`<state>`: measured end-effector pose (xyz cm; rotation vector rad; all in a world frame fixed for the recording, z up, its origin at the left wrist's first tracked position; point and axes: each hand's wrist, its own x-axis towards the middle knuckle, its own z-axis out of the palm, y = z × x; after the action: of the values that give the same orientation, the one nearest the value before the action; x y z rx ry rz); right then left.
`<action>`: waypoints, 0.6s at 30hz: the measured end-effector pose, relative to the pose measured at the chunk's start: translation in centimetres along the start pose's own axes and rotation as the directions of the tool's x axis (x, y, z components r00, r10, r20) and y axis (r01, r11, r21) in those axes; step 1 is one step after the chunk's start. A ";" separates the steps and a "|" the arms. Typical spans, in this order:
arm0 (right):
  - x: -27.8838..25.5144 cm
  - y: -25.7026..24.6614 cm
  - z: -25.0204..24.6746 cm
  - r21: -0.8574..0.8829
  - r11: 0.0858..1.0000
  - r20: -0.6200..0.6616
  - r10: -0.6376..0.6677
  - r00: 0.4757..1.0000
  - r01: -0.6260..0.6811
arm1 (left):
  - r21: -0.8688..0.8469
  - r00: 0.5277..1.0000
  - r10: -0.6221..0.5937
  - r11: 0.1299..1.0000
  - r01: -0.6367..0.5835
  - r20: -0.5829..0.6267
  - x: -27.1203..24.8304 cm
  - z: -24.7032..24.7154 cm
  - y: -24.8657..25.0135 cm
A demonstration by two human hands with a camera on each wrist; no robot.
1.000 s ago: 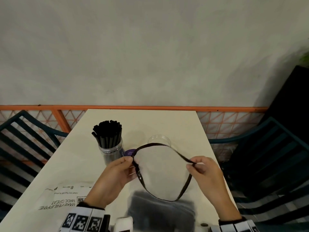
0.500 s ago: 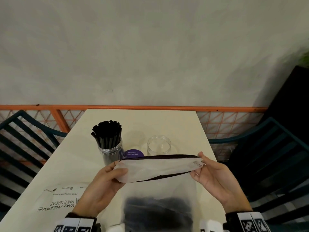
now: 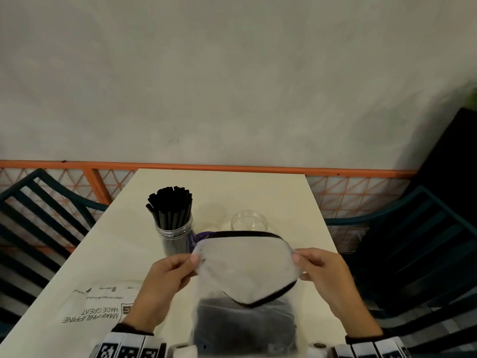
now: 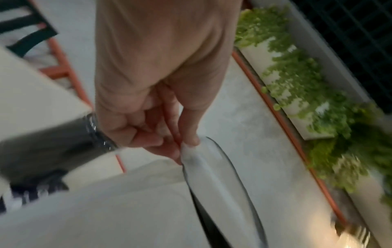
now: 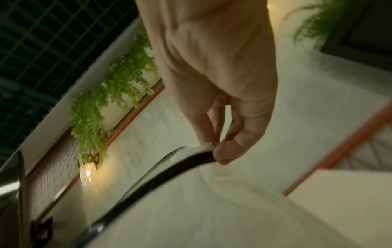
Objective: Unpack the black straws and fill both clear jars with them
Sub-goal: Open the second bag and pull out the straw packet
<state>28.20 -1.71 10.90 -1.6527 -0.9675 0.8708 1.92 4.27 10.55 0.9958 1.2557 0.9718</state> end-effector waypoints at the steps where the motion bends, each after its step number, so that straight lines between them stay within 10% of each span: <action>1: -0.1 0.0 0.2 0.062 0.996 0.058 0.061 0.996 -0.065 | -0.091 0.998 -0.040 0.995 0.044 0.048 -0.1 0.3 0.1; 9: 0.3 -0.3 -0.6 0.535 0.678 0.410 0.312 0.857 -0.503 | -0.611 0.912 -0.152 0.699 0.372 0.381 0.1 -0.1 0.3; 13: 0.3 -0.7 -1.3 0.712 0.394 0.480 0.332 0.812 -0.581 | -0.693 0.950 -0.142 0.656 0.300 0.277 0.6 -0.7 0.4; 18: 0.1 -1.0 -0.4 0.752 0.363 0.492 0.246 0.835 -0.550 | -0.668 0.996 -0.080 0.739 0.087 0.040 1.0 -0.1 0.9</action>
<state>28.37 -1.61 11.90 -0.8014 -0.1122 1.6643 1.89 5.52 11.14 0.3633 0.8166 1.2229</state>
